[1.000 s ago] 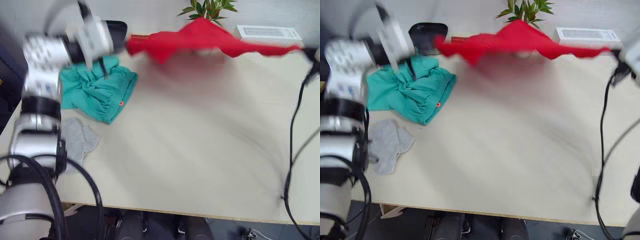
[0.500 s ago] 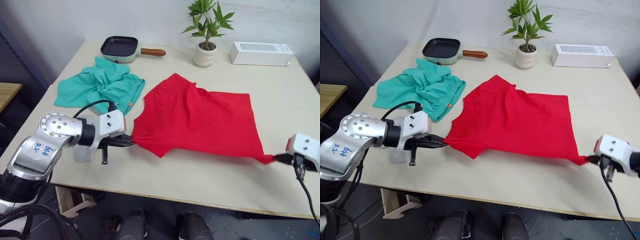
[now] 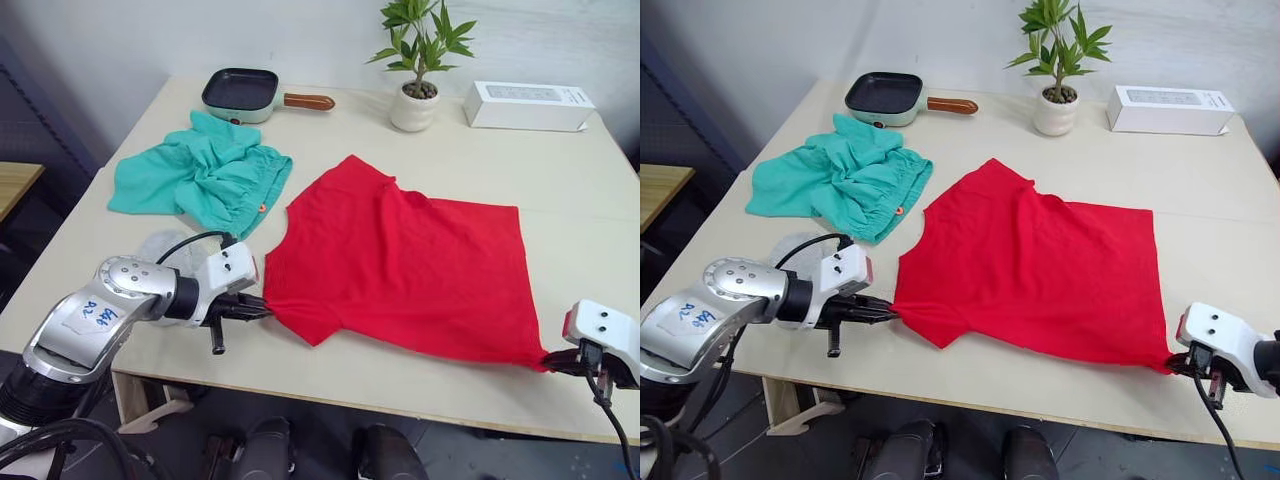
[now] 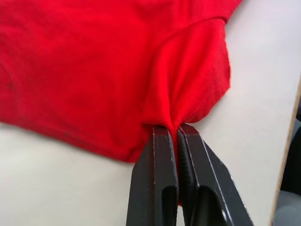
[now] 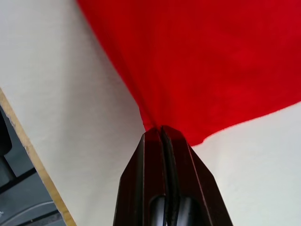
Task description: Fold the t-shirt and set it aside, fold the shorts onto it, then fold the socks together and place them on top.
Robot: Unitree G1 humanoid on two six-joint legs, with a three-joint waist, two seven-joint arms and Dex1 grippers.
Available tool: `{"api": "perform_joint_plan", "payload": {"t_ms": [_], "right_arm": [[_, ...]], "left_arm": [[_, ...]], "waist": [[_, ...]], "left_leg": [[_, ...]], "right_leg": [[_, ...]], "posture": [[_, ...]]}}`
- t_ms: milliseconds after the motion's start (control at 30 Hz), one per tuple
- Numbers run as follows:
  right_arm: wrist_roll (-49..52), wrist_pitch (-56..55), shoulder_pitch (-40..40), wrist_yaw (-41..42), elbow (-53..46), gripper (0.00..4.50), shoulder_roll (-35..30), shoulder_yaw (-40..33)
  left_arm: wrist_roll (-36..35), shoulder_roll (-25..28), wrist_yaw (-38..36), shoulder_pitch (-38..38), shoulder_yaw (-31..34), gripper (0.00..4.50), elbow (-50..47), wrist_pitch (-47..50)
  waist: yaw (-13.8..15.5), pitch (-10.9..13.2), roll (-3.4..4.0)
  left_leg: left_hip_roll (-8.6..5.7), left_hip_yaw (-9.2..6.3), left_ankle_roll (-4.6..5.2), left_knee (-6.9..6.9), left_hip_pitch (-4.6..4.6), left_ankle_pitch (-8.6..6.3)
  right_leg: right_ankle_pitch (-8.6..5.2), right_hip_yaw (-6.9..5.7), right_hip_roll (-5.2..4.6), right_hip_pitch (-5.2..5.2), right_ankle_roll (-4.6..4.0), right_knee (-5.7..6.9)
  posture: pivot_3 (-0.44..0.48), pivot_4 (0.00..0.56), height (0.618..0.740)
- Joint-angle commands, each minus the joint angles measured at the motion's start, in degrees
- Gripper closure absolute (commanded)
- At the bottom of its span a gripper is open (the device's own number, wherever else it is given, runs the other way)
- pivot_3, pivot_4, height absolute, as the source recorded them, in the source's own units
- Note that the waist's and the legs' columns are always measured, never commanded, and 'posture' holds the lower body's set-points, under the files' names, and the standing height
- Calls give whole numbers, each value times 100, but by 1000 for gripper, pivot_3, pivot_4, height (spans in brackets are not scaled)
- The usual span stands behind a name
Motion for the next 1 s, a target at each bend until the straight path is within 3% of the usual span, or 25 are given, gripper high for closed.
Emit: {"api": "perform_joint_plan", "payload": {"t_ms": [33, 200, 333, 533, 800, 933, 967, 1000], "right_arm": [[145, -108, -349, 2, 198, 4500, 6, -130], [373, 165, -1366, 142, 834, 4500, -139, 460], [351, 301, -2068, 405, 1420, 4500, -336, 1005], [247, 278, -3323, 343, 2417, 4500, -141, 1698], [309, 284, -3309, 136, 2471, 4500, 75, 1800], [344, 221, -3179, -259, 2466, 4500, 277, 1510], [380, 259, -3166, -411, 2474, 4500, 352, 1387], [417, 167, -3155, -528, 2473, 4316, 436, 1249]], "left_arm": [[114, -47, -229, -378, -122, 4475, 539, -358], [652, -334, -788, -1244, -861, 4475, 1822, -1107], [961, -697, -1176, -1964, -1169, 4475, 2887, -1472], [1311, -1260, -1555, -2782, -1306, 4475, 4333, -2005], [1435, -1669, -1669, -2915, -1120, 4475, 4912, -2103], [1303, -1904, -1186, -2767, -647, 4475, 4888, -2291], [1284, -1964, -1049, -2729, -515, 3987, 4874, -2316], [1284, -2023, -883, -2676, -371, 3782, 4857, -2511]], "waist": [[28, 0, 0], [31, 0, 0], [44, 0, -1], [27, 2, -4], [30, 3, -5], [30, 3, -5], [29, 3, -5], [28, 3, -5]], "left_leg": [[0, 1, 0, 0, 0, 0], [1, 11, 1, -1, 2, 0], [-1, 10, 4, 5, -12, 2], [-6, 24, 9, 10, -19, 0], [-6, 25, 9, 15, -22, 0], [-4, 21, 9, 17, -21, 0], [-4, 21, 9, 18, -22, 1], [-4, 21, 9, 17, -21, 1]], "right_leg": [[0, 0, 0, 0, 0, -1], [1, 1, 0, -4, 1, 1], [1, -6, 3, -15, 2, 6], [5, -7, 3, -25, 10, 6], [7, -7, 1, -29, 12, 14], [7, -5, -1, -28, 14, 17], [7, -5, -2, -28, 14, 15], [7, -5, -3, -28, 14, 15]], "posture": [[0, 150, 740], [0, 150, 740], [0, 150, 740], [0, 150, 740], [0, 150, 740], [0, 150, 740], [0, 150, 740], [0, 150, 740]]}}
